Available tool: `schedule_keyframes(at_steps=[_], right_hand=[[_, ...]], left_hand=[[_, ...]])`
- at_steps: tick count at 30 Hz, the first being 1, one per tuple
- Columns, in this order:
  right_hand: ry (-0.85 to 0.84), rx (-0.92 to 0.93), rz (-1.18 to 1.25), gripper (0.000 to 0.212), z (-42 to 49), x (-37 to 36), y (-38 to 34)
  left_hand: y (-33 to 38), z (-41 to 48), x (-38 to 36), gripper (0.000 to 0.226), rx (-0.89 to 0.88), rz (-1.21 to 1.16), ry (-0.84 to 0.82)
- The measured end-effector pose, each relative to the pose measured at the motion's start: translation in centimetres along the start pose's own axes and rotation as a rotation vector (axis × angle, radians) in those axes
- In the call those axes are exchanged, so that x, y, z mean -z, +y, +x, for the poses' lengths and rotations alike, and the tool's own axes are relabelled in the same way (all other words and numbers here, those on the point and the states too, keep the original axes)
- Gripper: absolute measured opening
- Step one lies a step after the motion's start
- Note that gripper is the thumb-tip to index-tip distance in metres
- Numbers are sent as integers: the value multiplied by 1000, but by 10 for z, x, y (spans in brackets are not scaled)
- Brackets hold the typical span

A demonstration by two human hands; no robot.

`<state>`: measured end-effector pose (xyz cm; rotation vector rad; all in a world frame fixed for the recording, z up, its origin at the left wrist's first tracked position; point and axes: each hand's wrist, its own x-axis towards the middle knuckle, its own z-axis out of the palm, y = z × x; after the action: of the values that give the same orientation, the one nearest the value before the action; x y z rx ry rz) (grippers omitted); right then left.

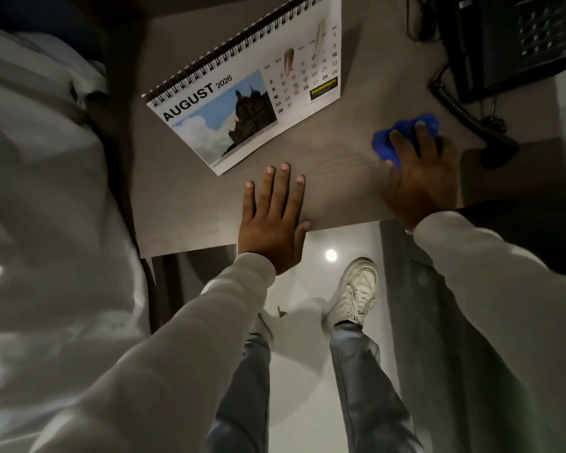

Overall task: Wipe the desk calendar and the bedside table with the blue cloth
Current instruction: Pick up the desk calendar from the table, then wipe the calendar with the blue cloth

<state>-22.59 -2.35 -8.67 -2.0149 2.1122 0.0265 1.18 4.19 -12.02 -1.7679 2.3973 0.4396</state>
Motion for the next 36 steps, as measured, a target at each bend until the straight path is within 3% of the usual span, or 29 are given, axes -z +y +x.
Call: schedule_keyframes(at_steps=[4,7,10,14,19,23,26,30,36], right_hand=[[1,-79,85,48,3,7,-8],[-66,-171,231,58,1,13,-25],[-85,-115,402,52,-2,18,-42],[51,-181,716,40,-12,22,-60],[183,-341,1037,42,-26,18,-105],[348,-477,1348,41,-14,7,-141],[448,-505,1493,42,1,-5,-162],[608,-535,1553,42,18,-14,-193],[688,-457,1383,50,49,-18,-234]], left_hand=[[-4,2,16,71,-14,-94,-75],[-14,6,37,73,-101,-138,-159],[-25,15,76,74,-214,-168,-108],[-36,23,145,74,-368,-232,-27],[-56,55,208,76,-566,85,110],[-83,106,224,87,-602,234,-8],[-98,125,211,90,-654,200,-88],[-104,128,198,93,-687,-20,-92],[-107,131,196,96,-716,-23,-112]])
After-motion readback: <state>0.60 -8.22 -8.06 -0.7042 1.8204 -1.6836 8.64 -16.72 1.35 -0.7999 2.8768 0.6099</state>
